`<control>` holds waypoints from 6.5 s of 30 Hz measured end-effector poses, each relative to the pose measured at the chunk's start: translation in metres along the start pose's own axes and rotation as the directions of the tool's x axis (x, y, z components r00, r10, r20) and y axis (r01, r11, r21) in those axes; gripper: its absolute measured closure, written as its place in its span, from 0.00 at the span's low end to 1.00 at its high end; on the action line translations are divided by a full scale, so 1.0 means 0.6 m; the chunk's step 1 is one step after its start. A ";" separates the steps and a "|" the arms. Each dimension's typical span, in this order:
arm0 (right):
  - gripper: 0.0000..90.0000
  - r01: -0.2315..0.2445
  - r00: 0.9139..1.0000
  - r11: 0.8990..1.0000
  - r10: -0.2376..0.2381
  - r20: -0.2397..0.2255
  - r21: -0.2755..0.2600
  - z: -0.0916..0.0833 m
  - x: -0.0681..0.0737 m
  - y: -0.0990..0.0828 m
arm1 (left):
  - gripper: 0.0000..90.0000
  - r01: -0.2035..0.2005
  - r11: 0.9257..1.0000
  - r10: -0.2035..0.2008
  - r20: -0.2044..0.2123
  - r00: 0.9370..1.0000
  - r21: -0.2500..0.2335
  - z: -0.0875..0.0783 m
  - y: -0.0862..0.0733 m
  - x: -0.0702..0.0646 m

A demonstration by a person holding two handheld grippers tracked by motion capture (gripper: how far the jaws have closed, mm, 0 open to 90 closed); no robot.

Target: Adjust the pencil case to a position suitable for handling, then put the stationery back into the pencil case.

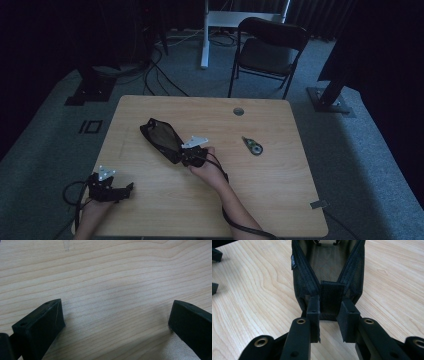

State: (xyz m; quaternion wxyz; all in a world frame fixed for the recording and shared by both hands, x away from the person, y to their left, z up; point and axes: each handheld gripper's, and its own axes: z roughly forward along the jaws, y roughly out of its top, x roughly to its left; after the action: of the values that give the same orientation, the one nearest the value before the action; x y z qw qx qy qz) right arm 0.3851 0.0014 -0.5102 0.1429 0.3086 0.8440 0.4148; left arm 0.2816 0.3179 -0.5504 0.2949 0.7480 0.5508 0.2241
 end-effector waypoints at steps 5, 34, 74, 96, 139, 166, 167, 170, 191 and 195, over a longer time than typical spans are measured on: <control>0.81 -0.012 1.000 1.000 0.012 -0.011 -0.001 -0.008 -0.004 -0.007 | 0.00 0.000 1.000 0.000 0.000 1.000 0.000 0.000 0.000 0.000; 0.81 -0.079 0.994 0.997 0.079 0.070 -0.008 -0.101 -0.060 -0.082 | 0.00 0.000 1.000 0.000 0.000 1.000 -0.001 0.000 0.000 0.000; 0.81 -0.196 0.956 0.978 0.206 0.211 -0.066 -0.239 -0.095 -0.189 | 0.00 -0.003 1.000 0.003 0.000 1.000 0.000 0.000 0.000 0.000; 0.81 -0.245 0.934 0.964 0.264 0.242 -0.107 -0.289 -0.068 -0.244 | 0.00 -0.002 1.000 0.002 -0.001 1.000 0.000 0.000 -0.001 0.000; 0.58 -0.291 0.918 0.947 0.316 0.240 -0.133 -0.354 -0.020 -0.276 | 0.00 -0.002 1.000 0.002 -0.001 1.000 0.000 0.000 0.000 0.000; 0.42 -0.231 0.903 0.945 0.296 0.310 -0.231 -0.373 -0.131 -0.231 | 0.00 -0.002 1.000 0.002 -0.001 1.000 0.000 0.000 0.000 0.000; 0.40 -0.234 0.903 0.945 0.298 0.311 -0.228 -0.370 -0.137 -0.232 | 0.00 -0.002 1.000 0.002 -0.001 1.000 0.000 0.000 -0.001 0.000; 0.37 -0.249 0.900 0.942 0.311 0.306 -0.225 -0.361 -0.156 -0.234 | 0.00 -0.001 1.000 0.001 -0.002 1.000 0.000 0.000 -0.001 0.000; 0.24 -0.283 0.903 0.951 0.308 0.299 -0.125 -0.274 -0.259 -0.238 | 0.00 0.001 1.000 -0.001 -0.002 1.000 0.000 0.000 -0.001 0.000; 0.22 -0.262 0.907 0.958 0.285 0.311 -0.115 -0.259 -0.272 -0.228 | 0.00 0.001 1.000 -0.001 -0.002 1.000 0.000 0.000 0.000 0.000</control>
State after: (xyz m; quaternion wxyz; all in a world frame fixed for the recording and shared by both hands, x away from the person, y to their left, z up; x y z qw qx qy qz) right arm 0.3783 -0.2618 -0.5252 0.2310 0.4826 0.7421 0.4037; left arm 0.2812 0.3178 -0.5504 0.2945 0.7475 0.5514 0.2246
